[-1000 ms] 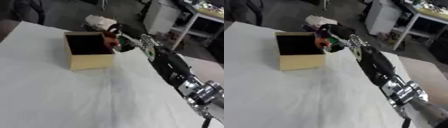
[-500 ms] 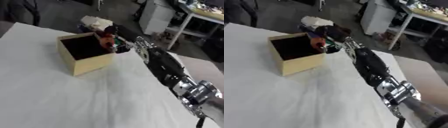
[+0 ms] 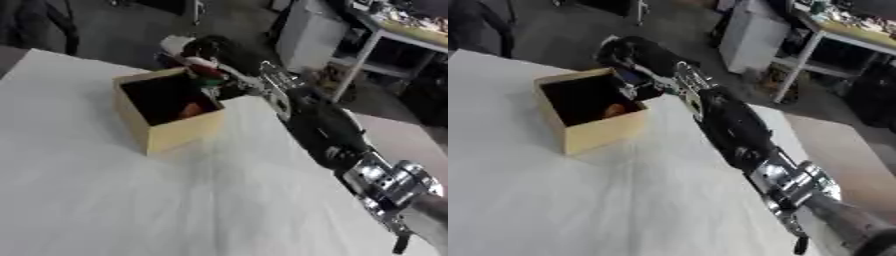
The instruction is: Pick up objects on the table and place them in the box.
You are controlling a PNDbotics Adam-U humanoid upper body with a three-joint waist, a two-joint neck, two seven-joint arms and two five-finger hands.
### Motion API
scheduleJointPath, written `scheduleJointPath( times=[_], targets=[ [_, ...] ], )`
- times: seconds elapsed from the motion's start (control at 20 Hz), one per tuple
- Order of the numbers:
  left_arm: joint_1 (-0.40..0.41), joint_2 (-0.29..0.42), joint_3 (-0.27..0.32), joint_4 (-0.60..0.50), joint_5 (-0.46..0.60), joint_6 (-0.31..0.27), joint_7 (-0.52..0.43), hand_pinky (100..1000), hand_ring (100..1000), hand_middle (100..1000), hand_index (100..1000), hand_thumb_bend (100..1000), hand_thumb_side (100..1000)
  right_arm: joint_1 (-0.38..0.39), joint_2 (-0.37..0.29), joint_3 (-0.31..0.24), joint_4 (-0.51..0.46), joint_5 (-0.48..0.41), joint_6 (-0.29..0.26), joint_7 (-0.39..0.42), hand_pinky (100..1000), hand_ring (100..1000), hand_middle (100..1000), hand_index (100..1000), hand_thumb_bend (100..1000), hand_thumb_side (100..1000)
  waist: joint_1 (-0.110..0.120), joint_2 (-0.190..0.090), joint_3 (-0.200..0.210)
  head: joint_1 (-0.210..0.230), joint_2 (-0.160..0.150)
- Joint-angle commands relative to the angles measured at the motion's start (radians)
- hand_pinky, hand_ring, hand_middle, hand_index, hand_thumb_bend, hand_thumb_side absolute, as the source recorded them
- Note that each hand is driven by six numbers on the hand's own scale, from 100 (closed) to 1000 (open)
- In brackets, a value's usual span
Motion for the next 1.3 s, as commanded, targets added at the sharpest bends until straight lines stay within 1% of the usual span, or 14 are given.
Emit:
scheduleJointPath(
  times=[0.05, 0.15, 0.2, 0.35, 0.55, 0.65, 0.75, 0.85, 0.9, 0.95, 1.0, 1.05, 1.15, 1.3],
  targets=[
    [-0.013, 0.014, 0.002, -0.020, 0.003, -0.006, -0.001, 806, 632, 613, 864, 100, 743, -0.007, -0.036, -0.002, -0.074, -0.044, -0.006, 0.023, 883, 854, 834, 890, 100, 223, 0.013, -0.015, -0.008, 0.000, 0.003],
    [-0.007, 0.017, 0.005, -0.020, 0.003, -0.007, 0.000, 806, 631, 612, 864, 100, 745, 0.001, -0.045, -0.002, -0.108, -0.095, -0.011, 0.024, 866, 865, 831, 892, 100, 203, 0.019, -0.015, -0.021, 0.002, 0.009],
    [-0.004, 0.018, 0.007, -0.020, 0.003, -0.007, 0.001, 806, 631, 612, 864, 100, 744, 0.006, -0.050, -0.003, -0.126, -0.138, -0.013, 0.025, 861, 867, 830, 893, 100, 199, 0.022, -0.015, -0.029, 0.003, 0.012],
    [0.010, 0.026, 0.015, -0.020, -0.002, -0.006, 0.006, 807, 631, 612, 863, 100, 746, 0.026, -0.080, -0.009, -0.197, -0.281, -0.013, 0.036, 844, 870, 825, 893, 100, 204, 0.034, -0.013, -0.061, 0.017, 0.015],
    [0.035, 0.037, 0.027, -0.020, -0.010, -0.003, 0.015, 807, 630, 611, 863, 100, 749, 0.071, -0.131, -0.029, -0.317, -0.495, 0.012, 0.071, 816, 880, 814, 898, 100, 254, 0.055, -0.014, -0.107, 0.042, 0.021],
    [0.049, 0.041, 0.032, -0.020, -0.014, 0.001, 0.019, 808, 630, 610, 863, 100, 752, 0.100, -0.149, -0.040, -0.374, -0.620, 0.032, 0.101, 794, 897, 807, 907, 100, 310, 0.067, -0.015, -0.130, 0.055, 0.022],
    [0.061, 0.043, 0.036, -0.020, -0.018, 0.006, 0.023, 807, 629, 609, 863, 100, 754, 0.127, -0.167, -0.053, -0.429, -0.736, 0.053, 0.146, 792, 900, 809, 909, 100, 326, 0.078, -0.016, -0.152, 0.068, 0.021],
    [0.076, 0.045, 0.041, -0.020, -0.023, 0.013, 0.028, 806, 628, 608, 863, 100, 757, 0.157, -0.184, -0.073, -0.480, -0.824, 0.075, 0.187, 783, 912, 808, 913, 100, 370, 0.090, -0.018, -0.176, 0.084, 0.023],
    [0.082, 0.046, 0.045, -0.020, -0.025, 0.016, 0.032, 806, 628, 608, 863, 100, 757, 0.173, -0.190, -0.082, -0.503, -0.865, 0.087, 0.205, 782, 914, 808, 914, 100, 376, 0.095, -0.018, -0.186, 0.092, 0.024],
    [0.088, 0.047, 0.048, -0.020, -0.028, 0.019, 0.035, 806, 627, 607, 862, 100, 759, 0.189, -0.192, -0.092, -0.525, -0.904, 0.097, 0.221, 774, 928, 810, 915, 100, 416, 0.100, -0.018, -0.198, 0.103, 0.024],
    [0.095, 0.047, 0.051, -0.020, -0.030, 0.022, 0.039, 806, 627, 606, 861, 100, 759, 0.206, -0.193, -0.104, -0.548, -0.944, 0.104, 0.236, 769, 936, 812, 916, 100, 550, 0.105, -0.017, -0.209, 0.113, 0.023],
    [0.101, 0.047, 0.054, -0.020, -0.031, 0.024, 0.043, 806, 627, 607, 862, 100, 761, 0.225, -0.193, -0.117, -0.573, -0.983, 0.109, 0.250, 766, 942, 810, 915, 100, 428, 0.111, -0.015, -0.221, 0.124, 0.020],
    [0.112, 0.049, 0.060, -0.020, -0.038, 0.029, 0.050, 806, 627, 606, 862, 100, 763, 0.267, -0.193, -0.143, -0.631, -1.057, 0.114, 0.280, 765, 947, 812, 916, 100, 436, 0.121, -0.012, -0.246, 0.146, 0.012],
    [0.126, 0.050, 0.064, -0.020, -0.047, 0.036, 0.059, 807, 626, 605, 861, 100, 766, 0.330, -0.190, -0.182, -0.716, -1.122, 0.115, 0.307, 770, 942, 810, 913, 100, 444, 0.135, -0.009, -0.285, 0.178, 0.012]
  ],
)
